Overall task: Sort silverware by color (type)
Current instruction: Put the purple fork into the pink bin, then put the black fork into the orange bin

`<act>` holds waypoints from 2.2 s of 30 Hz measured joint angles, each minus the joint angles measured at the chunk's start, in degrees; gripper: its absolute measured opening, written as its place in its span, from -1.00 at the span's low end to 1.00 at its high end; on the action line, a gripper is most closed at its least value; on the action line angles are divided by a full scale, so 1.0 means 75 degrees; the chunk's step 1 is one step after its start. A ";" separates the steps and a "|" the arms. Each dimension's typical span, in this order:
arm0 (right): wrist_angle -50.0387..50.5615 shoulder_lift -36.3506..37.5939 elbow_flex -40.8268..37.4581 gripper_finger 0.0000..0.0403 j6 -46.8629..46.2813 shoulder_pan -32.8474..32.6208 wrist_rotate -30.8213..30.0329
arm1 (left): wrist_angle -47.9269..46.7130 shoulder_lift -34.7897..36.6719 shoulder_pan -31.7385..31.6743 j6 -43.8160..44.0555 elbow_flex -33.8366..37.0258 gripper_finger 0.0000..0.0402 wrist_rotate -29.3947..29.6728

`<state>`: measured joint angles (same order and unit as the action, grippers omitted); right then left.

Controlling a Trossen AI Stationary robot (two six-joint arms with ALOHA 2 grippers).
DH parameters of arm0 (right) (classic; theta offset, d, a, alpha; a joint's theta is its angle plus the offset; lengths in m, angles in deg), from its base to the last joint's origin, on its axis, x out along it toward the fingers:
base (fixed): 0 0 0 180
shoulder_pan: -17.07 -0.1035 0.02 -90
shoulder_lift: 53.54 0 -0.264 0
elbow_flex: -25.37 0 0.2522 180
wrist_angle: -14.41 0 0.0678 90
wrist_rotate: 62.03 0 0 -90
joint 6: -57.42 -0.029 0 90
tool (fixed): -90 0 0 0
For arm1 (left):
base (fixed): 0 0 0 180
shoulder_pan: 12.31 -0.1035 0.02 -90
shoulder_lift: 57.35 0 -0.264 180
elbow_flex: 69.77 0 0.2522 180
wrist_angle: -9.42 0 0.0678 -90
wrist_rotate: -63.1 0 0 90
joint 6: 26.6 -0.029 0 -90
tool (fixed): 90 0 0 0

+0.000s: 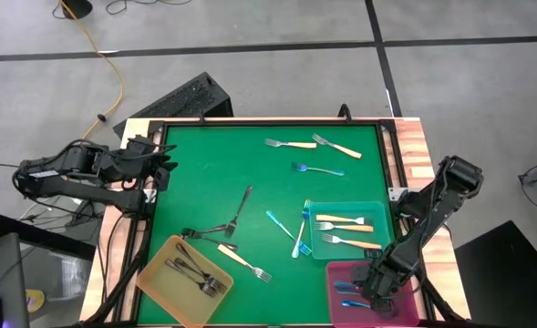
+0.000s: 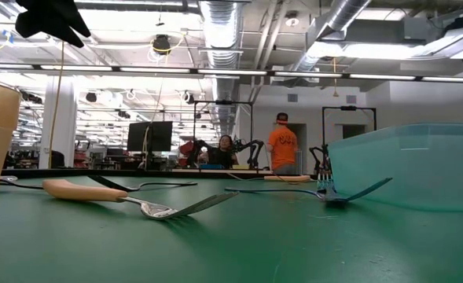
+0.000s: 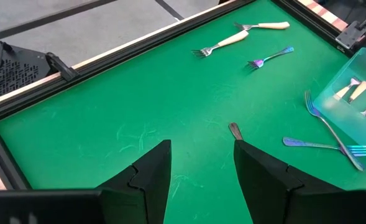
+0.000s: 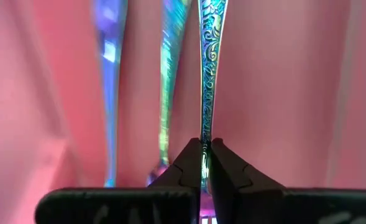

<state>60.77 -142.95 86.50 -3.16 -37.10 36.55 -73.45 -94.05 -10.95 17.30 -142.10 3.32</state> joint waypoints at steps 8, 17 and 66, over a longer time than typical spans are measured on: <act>0.0012 -0.0401 0.0032 -0.77 0.0000 0.0004 0.0314 | 0.0003 -0.0001 -0.0002 0.0039 0.0000 -0.21 -0.0040; 0.0090 -0.0328 0.0105 -0.67 -0.0038 0.0145 0.0418 | 0.0003 -0.0001 -0.0002 0.0041 0.0000 -0.21 -0.0078; -0.0002 0.3500 0.0233 -0.32 0.0337 0.2578 0.0014 | 0.0003 0.0002 -0.0002 -0.0154 0.0000 -0.21 -0.0453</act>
<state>60.75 -116.70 88.25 -0.63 -17.77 36.65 -73.42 -94.04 -10.96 16.14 -142.10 -0.08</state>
